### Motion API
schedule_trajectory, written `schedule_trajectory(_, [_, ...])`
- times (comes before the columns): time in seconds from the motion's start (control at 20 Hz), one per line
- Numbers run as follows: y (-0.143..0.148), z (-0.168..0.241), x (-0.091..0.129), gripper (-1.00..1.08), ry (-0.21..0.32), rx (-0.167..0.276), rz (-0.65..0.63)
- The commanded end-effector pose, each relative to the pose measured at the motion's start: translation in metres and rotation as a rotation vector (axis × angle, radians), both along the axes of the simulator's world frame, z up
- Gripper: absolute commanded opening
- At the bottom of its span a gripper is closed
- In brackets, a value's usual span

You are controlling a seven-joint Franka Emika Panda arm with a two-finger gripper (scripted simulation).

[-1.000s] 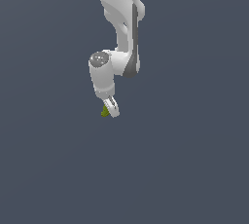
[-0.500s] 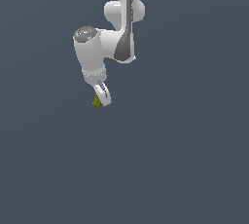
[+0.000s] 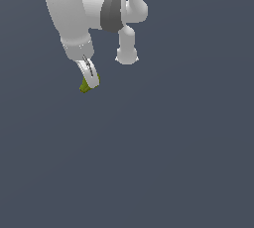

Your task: Pick up the object and move it to a goal position.

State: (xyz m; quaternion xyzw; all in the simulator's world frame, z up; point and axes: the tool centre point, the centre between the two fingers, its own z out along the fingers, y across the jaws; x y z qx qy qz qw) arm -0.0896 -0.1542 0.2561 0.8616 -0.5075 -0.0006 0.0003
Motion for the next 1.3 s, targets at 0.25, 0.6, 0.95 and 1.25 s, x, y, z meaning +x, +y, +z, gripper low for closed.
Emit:
schedule_trajectory(0.25, [-0.028,0.078,-0.004,-1.0,-0.001,-0.001,0.0])
schedule_trajectory(0.6, [-0.052,0.148,-0.006,-1.0,-0.001,-0.001,0.001])
schedule_trajectory(0.95, [-0.072,0.205,-0.006,-1.0,-0.001,0.0,0.003])
schedule_trajectory(1.25, [-0.083,0.235,-0.006,-1.0,-0.001,0.0,0.004])
